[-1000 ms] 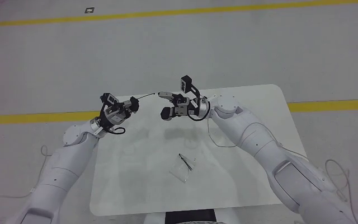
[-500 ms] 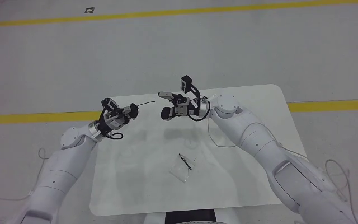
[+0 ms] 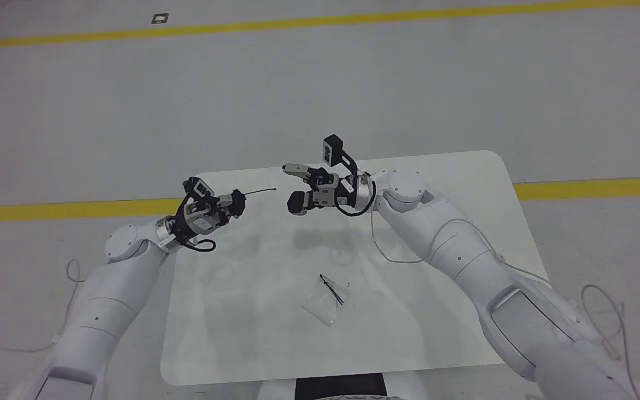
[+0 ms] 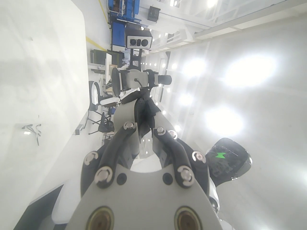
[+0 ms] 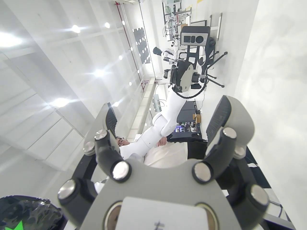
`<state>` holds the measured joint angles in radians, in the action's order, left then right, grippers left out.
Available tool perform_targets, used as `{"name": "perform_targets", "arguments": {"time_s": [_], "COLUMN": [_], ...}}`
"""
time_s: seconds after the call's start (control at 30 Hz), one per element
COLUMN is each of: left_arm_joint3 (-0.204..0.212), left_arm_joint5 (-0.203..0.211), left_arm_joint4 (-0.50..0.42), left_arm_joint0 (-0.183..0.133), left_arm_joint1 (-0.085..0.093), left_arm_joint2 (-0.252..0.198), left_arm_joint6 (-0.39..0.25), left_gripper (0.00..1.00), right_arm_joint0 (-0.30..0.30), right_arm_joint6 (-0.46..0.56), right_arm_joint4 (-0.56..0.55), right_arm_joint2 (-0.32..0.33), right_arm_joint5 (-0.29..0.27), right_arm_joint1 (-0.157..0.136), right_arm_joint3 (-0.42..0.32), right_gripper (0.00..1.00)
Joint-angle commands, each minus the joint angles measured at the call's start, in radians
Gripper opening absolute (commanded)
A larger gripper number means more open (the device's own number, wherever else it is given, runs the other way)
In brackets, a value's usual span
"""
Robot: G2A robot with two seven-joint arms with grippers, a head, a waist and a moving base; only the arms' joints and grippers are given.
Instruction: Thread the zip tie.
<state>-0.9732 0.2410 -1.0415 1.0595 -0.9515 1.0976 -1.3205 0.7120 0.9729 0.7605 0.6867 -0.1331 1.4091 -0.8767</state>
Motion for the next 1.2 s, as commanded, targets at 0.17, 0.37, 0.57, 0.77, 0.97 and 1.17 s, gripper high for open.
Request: {"name": "perform_targets", "arguments": {"time_s": [0.17, 0.37, 0.57, 0.77, 0.97, 1.17], "left_arm_joint3": [0.003, -0.028, -0.051, -0.060, -0.060, -0.060], "left_arm_joint5": [0.001, -0.010, -0.025, -0.028, -0.028, -0.028], "left_arm_joint4": [0.001, 0.007, 0.020, 0.028, 0.028, 0.028], "left_arm_joint0": [-0.004, 0.012, 0.029, 0.032, 0.032, 0.032], "left_arm_joint1": [-0.001, -0.002, -0.001, -0.002, -0.002, -0.002], "left_arm_joint2": [-0.002, -0.003, 0.005, 0.006, 0.006, 0.006], "left_arm_joint6": [-0.009, 0.029, 0.036, 0.032, 0.032, 0.032], "left_gripper": [0.00, 0.00, 0.00, 0.00, 0.00, 0.00], "right_arm_joint0": [0.000, 0.017, 0.028, 0.022, 0.038, 0.058], "right_arm_joint6": [0.000, -0.025, -0.015, -0.018, -0.044, -0.050], "right_arm_joint4": [0.000, -0.006, -0.012, -0.030, -0.035, -0.066], "right_arm_joint2": [0.000, 0.007, 0.022, 0.025, 0.032, 0.056], "right_arm_joint5": [0.000, 0.005, 0.005, -0.008, -0.002, 0.026], "right_arm_joint1": [0.000, 0.000, 0.004, 0.009, 0.008, 0.002], "right_arm_joint3": [0.000, -0.027, -0.055, -0.050, -0.063, -0.073], "right_gripper": [1.00, 1.00, 1.00, 1.00, 1.00, 1.00]}}
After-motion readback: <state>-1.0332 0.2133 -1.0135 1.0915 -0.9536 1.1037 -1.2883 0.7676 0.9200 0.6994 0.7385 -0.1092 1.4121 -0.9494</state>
